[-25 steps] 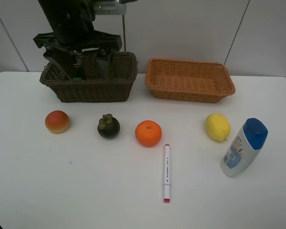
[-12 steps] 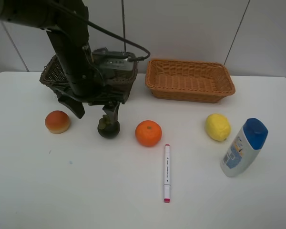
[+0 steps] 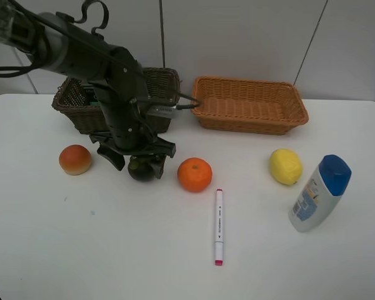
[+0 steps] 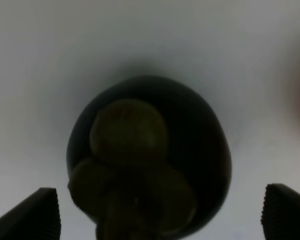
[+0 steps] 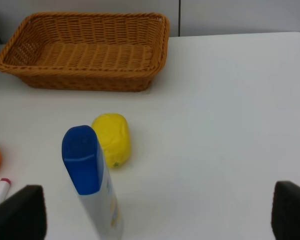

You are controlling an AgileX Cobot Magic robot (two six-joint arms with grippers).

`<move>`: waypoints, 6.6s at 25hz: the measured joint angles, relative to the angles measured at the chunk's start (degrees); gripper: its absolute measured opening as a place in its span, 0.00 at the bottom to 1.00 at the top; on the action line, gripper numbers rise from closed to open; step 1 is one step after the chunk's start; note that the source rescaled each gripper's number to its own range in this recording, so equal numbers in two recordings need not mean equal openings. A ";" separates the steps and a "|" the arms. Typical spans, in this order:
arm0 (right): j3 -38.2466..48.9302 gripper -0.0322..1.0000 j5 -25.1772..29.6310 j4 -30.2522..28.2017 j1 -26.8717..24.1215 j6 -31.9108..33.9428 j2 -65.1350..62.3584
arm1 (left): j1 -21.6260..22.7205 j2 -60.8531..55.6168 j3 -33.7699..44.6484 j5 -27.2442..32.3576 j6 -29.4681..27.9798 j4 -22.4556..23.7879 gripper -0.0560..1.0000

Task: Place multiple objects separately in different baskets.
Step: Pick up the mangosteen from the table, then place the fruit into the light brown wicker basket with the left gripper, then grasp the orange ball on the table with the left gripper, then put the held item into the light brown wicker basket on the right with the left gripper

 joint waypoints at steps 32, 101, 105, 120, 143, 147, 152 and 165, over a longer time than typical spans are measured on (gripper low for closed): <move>0.00 1.00 0.00 0.00 0.00 0.00 0.00 | -1.51 7.86 -34.38 -1.11 14.17 -12.32 0.58; 0.00 1.00 0.00 0.00 0.00 0.00 0.00 | 19.00 -11.54 13.72 1.77 -0.29 6.88 0.98; 0.00 1.00 0.00 0.00 0.00 0.00 0.00 | 21.25 -10.85 13.72 0.93 -0.91 7.13 0.98; 0.00 1.00 0.00 0.00 0.00 0.00 0.00 | 21.72 -3.45 13.67 -13.01 -0.92 7.62 0.98; 0.00 1.00 0.00 0.00 0.00 0.00 0.00 | 21.72 -1.69 12.50 -13.66 -1.18 6.37 0.50; 0.00 1.00 0.00 0.00 0.00 0.00 0.00 | 21.72 -4.41 13.25 -7.22 0.29 4.40 0.50; 0.00 1.00 0.00 0.00 0.00 0.00 0.00 | 18.88 -13.77 11.45 -7.48 11.96 -4.47 0.50; 0.00 1.00 0.00 0.00 0.00 0.00 0.00 | -0.28 1.65 -26.97 -18.33 25.94 -21.49 0.50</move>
